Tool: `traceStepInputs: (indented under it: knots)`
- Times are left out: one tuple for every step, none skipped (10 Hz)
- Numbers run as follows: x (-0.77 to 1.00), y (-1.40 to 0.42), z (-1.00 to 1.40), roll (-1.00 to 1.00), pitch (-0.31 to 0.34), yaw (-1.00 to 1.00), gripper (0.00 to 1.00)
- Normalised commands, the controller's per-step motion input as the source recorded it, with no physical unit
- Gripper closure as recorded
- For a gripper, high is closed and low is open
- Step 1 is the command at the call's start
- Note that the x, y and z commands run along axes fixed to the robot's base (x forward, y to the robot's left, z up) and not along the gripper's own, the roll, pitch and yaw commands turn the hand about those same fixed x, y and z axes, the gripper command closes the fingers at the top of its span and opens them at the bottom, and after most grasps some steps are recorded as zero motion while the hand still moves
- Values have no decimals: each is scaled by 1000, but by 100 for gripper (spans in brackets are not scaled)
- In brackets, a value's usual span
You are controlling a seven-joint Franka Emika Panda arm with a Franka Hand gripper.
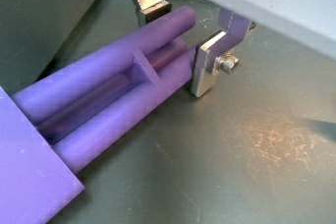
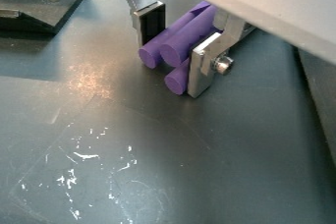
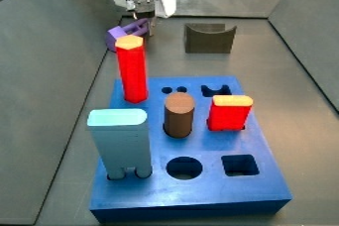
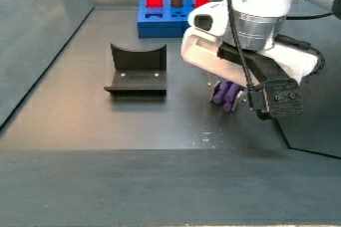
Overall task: Pick up the 3 prong object. Move up. Place the 3 prong object on the fixture. Regrasp the 3 prong object. Move to above the board. Insert the 3 prong object.
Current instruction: Pick up the 3 prong object, then move up.
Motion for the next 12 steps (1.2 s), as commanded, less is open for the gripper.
traceStepInputs:
  knots:
    - [0, 0, 0, 0, 0, 0, 100]
    - [0, 0, 0, 0, 0, 0, 100]
    - [0, 0, 0, 0, 0, 0, 100]
    - [0, 0, 0, 0, 0, 0, 100]
    - [0, 0, 0, 0, 0, 0, 100]
    - [0, 0, 0, 0, 0, 0, 100]
    - [0, 0, 0, 0, 0, 0, 100]
    - [0, 0, 0, 0, 0, 0, 100]
    - [0, 0, 0, 0, 0, 0, 100]
    - [0, 0, 833, 0, 0, 0, 100]
    - [11, 19, 820, 2, -1, 7, 100]
    - [14, 23, 668, -13, 32, 12, 100]
